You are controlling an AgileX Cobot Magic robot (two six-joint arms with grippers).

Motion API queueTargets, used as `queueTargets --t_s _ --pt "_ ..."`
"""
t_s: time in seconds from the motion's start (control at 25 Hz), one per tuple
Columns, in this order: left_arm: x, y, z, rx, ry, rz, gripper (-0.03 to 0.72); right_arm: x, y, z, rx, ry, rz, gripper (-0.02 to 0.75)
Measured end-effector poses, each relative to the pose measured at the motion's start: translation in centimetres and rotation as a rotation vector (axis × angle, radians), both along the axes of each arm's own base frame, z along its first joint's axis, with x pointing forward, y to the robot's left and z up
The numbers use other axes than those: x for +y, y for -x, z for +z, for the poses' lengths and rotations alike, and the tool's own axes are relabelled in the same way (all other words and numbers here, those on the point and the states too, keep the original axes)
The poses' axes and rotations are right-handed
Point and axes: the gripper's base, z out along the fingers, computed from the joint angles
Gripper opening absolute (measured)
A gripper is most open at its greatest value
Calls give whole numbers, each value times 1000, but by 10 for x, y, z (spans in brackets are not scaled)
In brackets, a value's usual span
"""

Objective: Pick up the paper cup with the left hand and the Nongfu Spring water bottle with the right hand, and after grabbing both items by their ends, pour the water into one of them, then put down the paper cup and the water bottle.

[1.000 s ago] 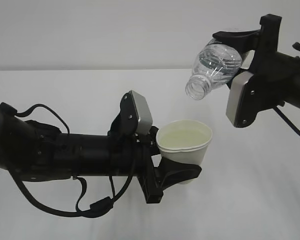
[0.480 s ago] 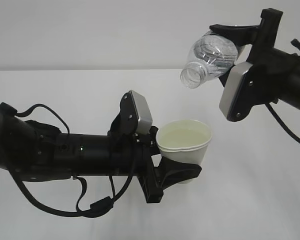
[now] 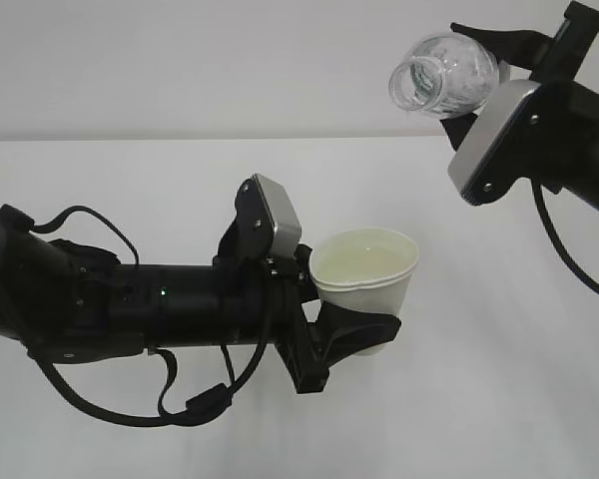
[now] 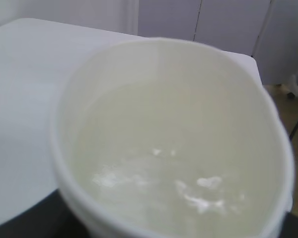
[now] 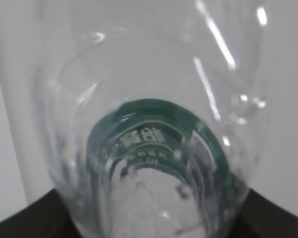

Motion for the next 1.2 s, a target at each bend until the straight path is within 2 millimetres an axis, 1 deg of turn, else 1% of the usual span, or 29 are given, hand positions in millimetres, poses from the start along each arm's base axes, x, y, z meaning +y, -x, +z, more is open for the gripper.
queueTargets --t_s 0.48,0.72,0.88,1.2 --pt "1 -5 2 20 24 61 431 -10 -5 3 120 -280 -84 431" --pt "1 -5 1 21 23 64 431 -14 -7 3 167 -403 -109 431" --pt "1 -6 2 24 27 73 431 -15 -7 3 187 -449 -116 431" --pt "2 -10 3 43 49 128 430 -17 -9 -1 289 -551 -132 430"
